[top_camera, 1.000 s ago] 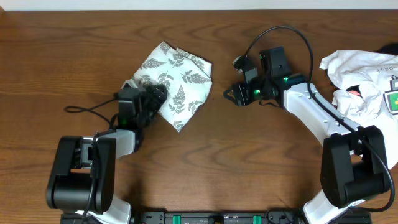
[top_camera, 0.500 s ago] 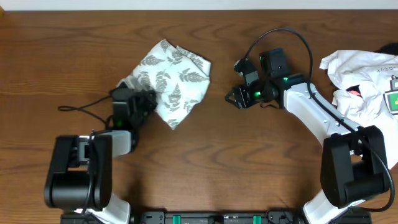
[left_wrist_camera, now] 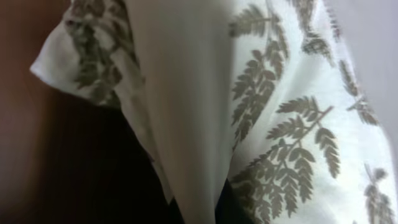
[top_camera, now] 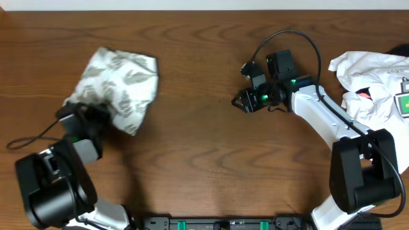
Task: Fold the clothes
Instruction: 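Carry the bundle to the table's left edge with the left gripper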
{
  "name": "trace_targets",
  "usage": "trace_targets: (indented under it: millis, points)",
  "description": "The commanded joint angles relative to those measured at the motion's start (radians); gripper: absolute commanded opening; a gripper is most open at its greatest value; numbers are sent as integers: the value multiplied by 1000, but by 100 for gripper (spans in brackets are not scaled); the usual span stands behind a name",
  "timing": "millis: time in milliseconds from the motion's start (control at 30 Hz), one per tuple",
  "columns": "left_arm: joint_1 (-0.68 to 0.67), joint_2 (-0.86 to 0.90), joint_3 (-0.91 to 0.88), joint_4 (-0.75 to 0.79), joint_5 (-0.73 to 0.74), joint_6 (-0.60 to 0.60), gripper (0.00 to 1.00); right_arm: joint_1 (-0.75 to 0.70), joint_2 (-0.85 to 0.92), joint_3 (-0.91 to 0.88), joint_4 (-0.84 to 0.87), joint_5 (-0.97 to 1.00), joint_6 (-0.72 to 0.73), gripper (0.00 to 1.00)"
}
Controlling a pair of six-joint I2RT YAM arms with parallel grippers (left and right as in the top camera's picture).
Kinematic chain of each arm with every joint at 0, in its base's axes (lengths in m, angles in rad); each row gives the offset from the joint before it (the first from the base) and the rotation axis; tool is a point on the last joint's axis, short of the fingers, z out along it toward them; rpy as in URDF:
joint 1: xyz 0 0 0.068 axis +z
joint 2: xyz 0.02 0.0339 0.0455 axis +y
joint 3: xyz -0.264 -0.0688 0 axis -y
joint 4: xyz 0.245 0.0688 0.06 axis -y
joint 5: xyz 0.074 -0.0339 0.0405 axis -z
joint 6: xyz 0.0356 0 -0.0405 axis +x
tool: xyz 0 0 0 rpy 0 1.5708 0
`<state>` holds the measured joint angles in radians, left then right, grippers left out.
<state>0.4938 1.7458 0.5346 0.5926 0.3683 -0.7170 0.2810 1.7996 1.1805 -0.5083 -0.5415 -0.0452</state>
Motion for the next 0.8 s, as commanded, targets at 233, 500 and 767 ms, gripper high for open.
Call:
trace_targets:
  millis: [233, 500, 767]
  points:
    - [245, -10, -2, 18, 6, 26, 6, 1, 6, 0, -8, 16, -13, 46]
    - [288, -10, 91, 8, 98, 116, 6, 1, 6, 0, -8, 22, -13, 46]
    - [289, -44, 129, -47, 174, 142, 76, 1, 6, 0, -8, 35, -13, 46]
